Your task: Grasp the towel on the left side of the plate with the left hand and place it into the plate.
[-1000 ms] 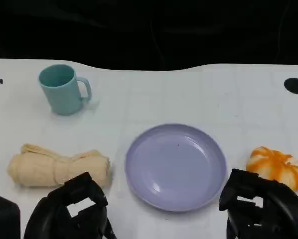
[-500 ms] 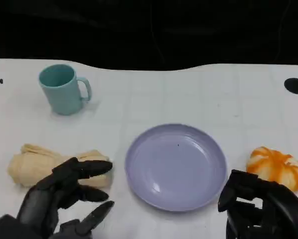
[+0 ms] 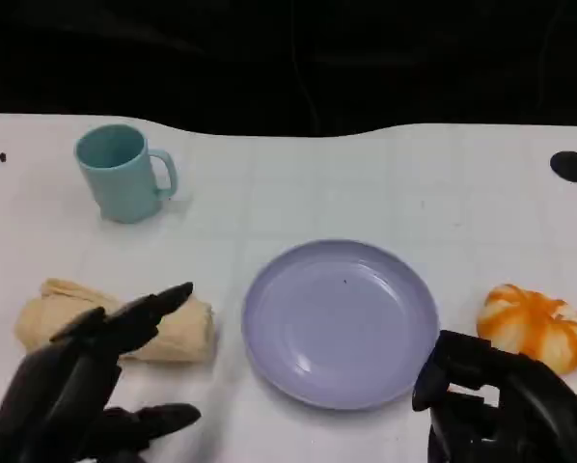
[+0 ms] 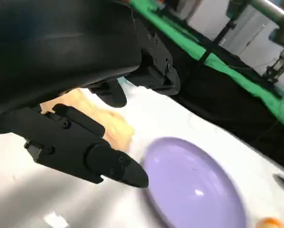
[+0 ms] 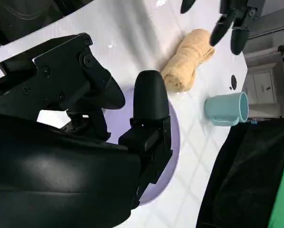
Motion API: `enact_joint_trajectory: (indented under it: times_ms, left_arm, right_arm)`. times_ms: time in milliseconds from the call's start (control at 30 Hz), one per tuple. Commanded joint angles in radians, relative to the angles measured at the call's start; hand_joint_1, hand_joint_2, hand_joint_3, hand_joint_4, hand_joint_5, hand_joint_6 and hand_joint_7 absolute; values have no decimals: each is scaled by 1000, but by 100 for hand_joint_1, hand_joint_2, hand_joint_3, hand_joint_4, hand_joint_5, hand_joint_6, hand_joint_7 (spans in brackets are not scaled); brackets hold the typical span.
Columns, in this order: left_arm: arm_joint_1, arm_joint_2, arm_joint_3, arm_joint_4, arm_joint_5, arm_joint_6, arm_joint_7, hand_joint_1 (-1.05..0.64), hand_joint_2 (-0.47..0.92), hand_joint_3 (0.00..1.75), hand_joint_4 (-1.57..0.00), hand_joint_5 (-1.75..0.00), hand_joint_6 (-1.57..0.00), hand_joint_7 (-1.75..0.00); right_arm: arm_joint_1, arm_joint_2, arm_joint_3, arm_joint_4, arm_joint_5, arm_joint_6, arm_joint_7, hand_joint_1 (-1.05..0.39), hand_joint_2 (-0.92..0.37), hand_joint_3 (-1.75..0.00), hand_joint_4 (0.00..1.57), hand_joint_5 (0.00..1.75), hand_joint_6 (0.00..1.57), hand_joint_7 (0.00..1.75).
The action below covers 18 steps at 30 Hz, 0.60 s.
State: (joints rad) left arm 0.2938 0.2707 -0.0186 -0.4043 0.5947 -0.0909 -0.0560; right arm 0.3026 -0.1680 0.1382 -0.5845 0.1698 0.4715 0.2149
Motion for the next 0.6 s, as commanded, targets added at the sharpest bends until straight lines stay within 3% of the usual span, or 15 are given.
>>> enact_joint_trajectory:
  times_ms: [33,367,467,600]
  left_arm:
    - [-49,59,-5,-31,156,59,-12,-58,92,1,-20,-49,-36,0]
    - [-187,145,-90,43,441,159,-91,-57,88,0,-25,-42,-38,-1]
    - [-225,151,-115,94,461,179,-109,-55,85,0,-35,-27,-40,0]
    - [-282,147,-157,168,490,223,-154,-55,85,0,-36,-19,-38,0]
  right_arm:
    - [-7,-7,-3,-1,-6,-3,-4,-5,-62,-119,74,175,54,168]
    - [-6,-14,-10,-9,-5,14,-6,-5,-63,-116,72,175,54,166]
    - [-3,-13,-10,-7,-4,5,-3,-4,-65,-114,71,175,53,165]
    - [-1,-14,-10,-7,-7,3,-5,-4,-67,-109,70,175,52,165]
